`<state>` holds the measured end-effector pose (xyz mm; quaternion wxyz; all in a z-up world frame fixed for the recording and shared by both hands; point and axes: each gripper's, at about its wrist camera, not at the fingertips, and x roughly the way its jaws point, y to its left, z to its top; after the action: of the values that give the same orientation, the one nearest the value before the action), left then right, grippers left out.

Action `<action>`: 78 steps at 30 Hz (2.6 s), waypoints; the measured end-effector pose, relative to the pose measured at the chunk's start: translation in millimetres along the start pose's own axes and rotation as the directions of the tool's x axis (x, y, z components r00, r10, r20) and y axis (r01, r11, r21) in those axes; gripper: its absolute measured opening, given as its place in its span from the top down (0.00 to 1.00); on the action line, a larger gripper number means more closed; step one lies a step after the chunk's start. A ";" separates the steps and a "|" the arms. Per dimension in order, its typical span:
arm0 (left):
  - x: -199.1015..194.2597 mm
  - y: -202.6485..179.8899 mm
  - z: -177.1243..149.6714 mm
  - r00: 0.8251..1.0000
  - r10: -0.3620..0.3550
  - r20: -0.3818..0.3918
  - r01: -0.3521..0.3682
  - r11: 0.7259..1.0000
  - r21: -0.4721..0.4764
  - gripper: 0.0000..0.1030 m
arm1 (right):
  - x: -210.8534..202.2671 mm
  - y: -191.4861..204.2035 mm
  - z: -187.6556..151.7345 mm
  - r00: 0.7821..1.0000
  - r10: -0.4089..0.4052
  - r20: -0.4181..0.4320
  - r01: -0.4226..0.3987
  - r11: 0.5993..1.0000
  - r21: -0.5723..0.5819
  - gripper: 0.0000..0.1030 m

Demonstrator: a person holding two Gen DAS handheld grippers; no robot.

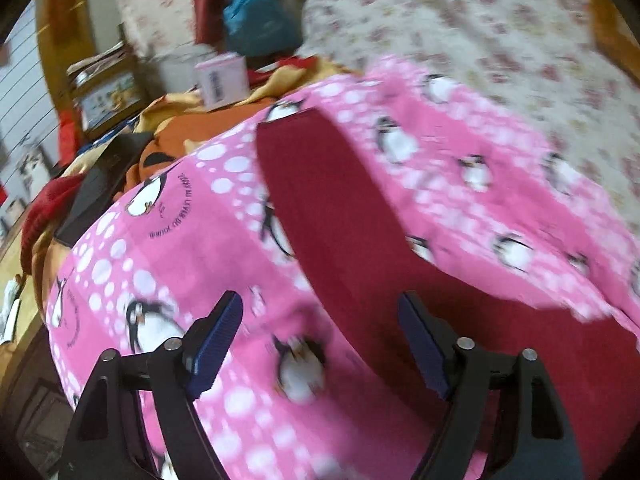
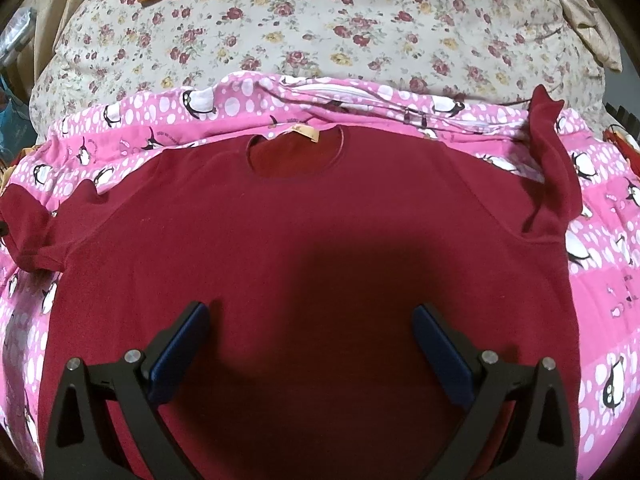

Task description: Fold small clothes

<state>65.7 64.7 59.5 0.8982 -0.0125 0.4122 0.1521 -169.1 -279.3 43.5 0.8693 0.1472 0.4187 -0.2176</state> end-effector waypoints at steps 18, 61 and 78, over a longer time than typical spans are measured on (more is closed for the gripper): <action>-12.4 -27.7 17.1 0.934 -0.358 0.008 0.357 0.933 0.052 1.00 | 2.3 -0.2 0.3 1.000 0.015 -0.005 -0.015 1.000 0.008 0.00; -89.2 -41.2 -86.9 0.894 -0.437 -0.097 0.443 0.894 0.062 0.76 | -2.0 -66.3 73.2 0.989 0.141 -0.041 -0.143 0.989 -0.031 0.94; -96.5 -55.4 -90.6 0.900 -0.427 -0.083 0.435 0.892 0.127 0.76 | 17.4 -85.2 64.4 0.967 0.222 -0.126 -0.213 0.974 0.078 0.35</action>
<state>-44.6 -26.9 65.8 0.8970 -0.0434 0.4324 -0.0810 -159.5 -385.4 62.5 0.8527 0.2339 0.4503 -0.1237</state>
